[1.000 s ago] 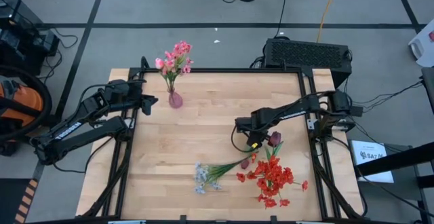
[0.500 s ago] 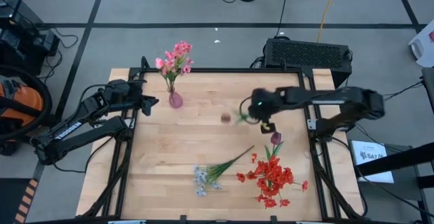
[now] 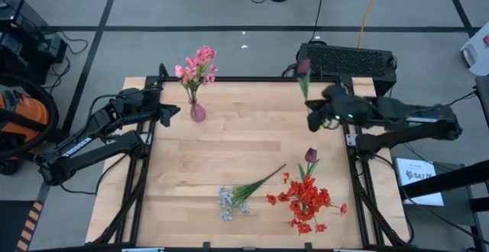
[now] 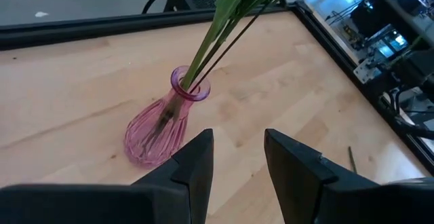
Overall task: Sort flowers into vase by color
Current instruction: Put the red tulip into the transparent vase
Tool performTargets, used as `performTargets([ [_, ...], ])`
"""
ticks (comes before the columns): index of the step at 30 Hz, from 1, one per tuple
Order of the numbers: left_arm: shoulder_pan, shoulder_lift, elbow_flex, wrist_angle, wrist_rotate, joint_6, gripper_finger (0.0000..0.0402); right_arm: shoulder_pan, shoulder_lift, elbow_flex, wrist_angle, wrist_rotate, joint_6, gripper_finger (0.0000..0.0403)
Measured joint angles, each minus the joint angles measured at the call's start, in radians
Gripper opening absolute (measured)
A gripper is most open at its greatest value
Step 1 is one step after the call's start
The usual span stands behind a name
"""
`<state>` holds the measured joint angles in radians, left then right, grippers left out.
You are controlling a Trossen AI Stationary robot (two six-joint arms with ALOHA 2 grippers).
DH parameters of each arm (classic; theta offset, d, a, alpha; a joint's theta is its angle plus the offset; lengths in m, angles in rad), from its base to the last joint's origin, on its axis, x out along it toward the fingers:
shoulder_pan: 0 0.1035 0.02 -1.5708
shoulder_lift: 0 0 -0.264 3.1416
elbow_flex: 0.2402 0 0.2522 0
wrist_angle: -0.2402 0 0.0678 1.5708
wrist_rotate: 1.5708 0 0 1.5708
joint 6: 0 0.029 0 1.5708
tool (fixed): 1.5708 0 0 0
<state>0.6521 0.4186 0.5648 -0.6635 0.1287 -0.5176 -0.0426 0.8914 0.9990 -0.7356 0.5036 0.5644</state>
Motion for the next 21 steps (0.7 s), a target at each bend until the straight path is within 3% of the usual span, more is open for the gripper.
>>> performTargets([
  [5, 0.0, 0.0, 0.0, -0.001, 0.018, 0.0, 0.0139, 0.216, -0.101, -0.085, 0.0, 0.222, 0.189, 0.0],
  [11, 0.0, 0.0, 0.0, 0.0, 0.082, -0.023, 0.0139, 0.467, -0.125, -0.175, 0.018, 0.418, 0.37, 0.0],
  [16, -0.029, 0.0, 0.0, 0.0, 0.103, -0.079, 0.0139, 0.692, -0.127, -0.178, 0.033, 0.625, 0.41, 0.0],
  [21, -0.129, 0.007, 0.0, 0.01, 0.105, -0.127, 0.0139, 0.882, -0.126, -0.178, 0.03, 0.758, 0.449, 0.0],
])
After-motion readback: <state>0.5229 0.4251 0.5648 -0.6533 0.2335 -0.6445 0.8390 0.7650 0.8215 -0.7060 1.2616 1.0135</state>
